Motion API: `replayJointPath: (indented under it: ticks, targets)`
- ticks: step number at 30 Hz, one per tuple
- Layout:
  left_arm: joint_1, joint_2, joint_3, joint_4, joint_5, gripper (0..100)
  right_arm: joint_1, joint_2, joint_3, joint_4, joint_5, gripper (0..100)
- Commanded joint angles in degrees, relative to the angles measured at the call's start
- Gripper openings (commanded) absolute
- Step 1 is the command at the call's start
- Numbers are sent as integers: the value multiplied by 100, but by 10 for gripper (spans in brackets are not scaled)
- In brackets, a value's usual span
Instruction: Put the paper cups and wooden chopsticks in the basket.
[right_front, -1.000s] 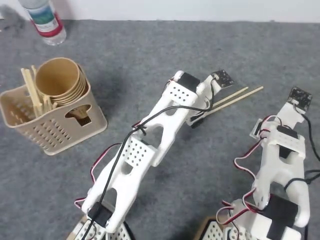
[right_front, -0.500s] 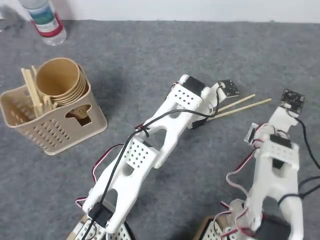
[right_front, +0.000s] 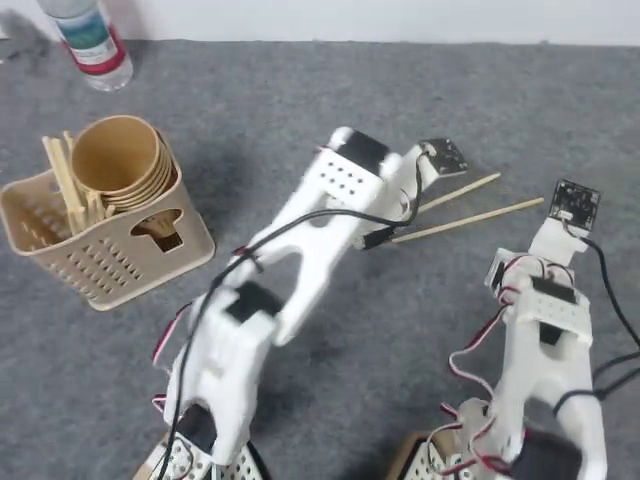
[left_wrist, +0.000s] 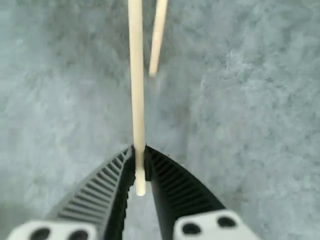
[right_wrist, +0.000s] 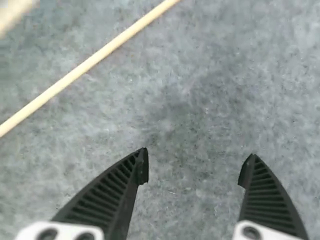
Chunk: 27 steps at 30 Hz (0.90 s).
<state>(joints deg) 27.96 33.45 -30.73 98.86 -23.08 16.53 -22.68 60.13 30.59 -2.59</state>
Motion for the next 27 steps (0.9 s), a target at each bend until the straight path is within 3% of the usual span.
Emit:
replayJointPath:
  ticks: [1,9,15,21,27]
  targets:
    - [-246,-2048,655,176,0,9,-75,303,-633,207,97,299]
    - [-1266,-4695,840,158,695,9,-84,558,-791,233,105,299]
    - [-2989,-6673,1068,-316,1354,9,-84,558,-791,233,123,299]
    - [-4853,-8519,3187,-2075,1873,9,-84,558,-782,233,132,299]
    - [-6295,-10268,6510,-4862,2338,9,-154,567,-782,233,132,299]
